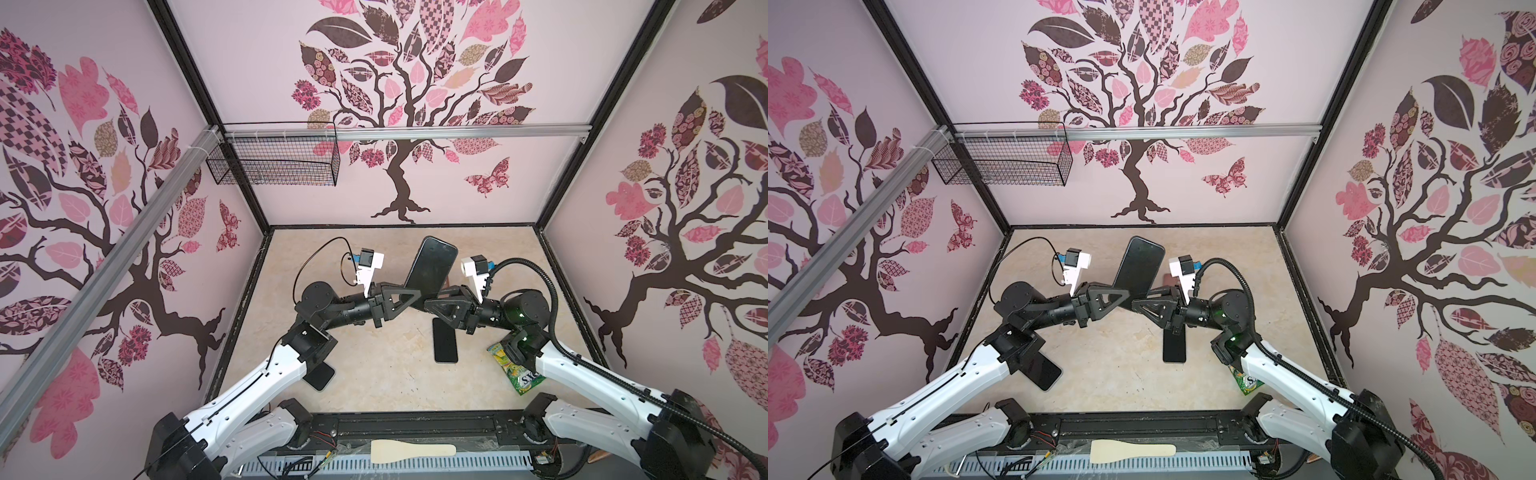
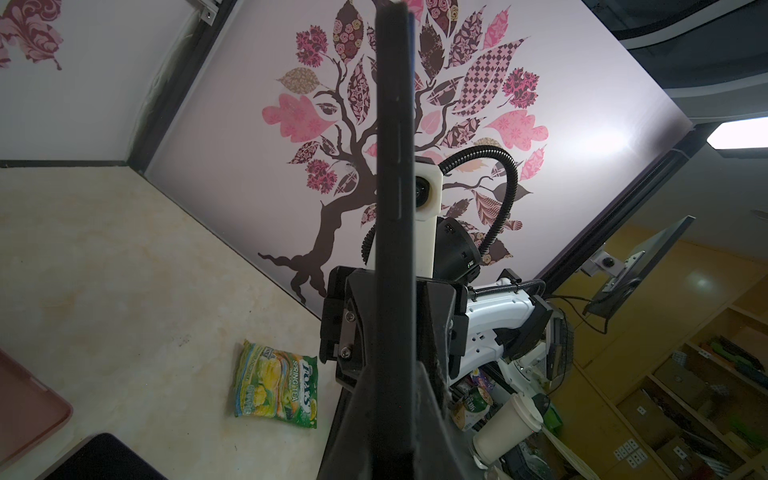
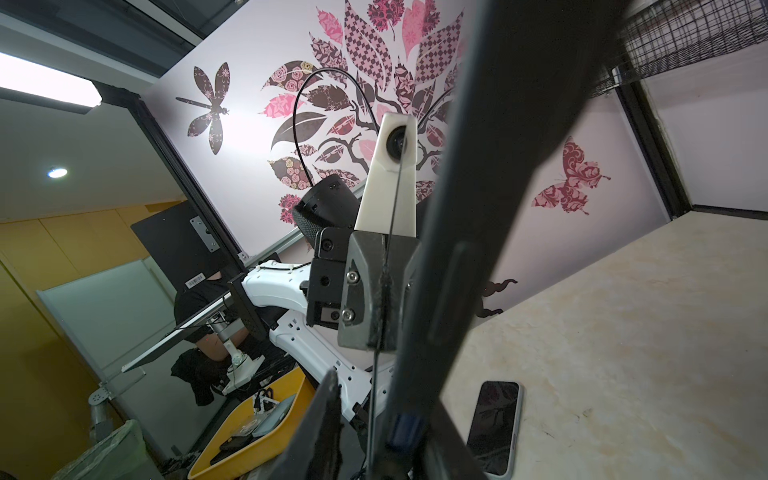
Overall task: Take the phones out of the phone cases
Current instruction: 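Close the right gripper on the black phone held by the left gripper, then open the left gripper and draw it back while the right holds the phone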
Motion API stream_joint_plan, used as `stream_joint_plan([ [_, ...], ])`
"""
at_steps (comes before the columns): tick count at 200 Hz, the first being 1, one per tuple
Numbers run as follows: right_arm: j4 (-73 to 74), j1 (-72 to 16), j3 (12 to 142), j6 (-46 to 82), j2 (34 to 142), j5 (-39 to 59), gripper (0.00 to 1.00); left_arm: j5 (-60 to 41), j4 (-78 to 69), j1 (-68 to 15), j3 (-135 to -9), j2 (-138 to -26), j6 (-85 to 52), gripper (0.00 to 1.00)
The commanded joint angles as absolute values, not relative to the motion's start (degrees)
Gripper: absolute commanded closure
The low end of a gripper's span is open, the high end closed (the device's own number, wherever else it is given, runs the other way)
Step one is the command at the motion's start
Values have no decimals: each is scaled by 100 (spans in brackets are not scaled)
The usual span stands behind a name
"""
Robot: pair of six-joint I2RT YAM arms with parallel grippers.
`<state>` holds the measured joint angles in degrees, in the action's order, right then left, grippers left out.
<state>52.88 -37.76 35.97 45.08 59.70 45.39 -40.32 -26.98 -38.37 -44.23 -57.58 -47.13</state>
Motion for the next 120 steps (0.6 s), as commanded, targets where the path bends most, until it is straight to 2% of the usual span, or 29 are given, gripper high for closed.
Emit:
stream_joint_plan([
  [1,5506,-3838,3911,4491,6011,4619,72,-4087,-3147,-3871,-4653,-5721,-4711,100],
  [120,5235,-3887,3990,4457,6048,4576,79,-4449,-2988,-3920,-4693,-5795,-4494,100],
])
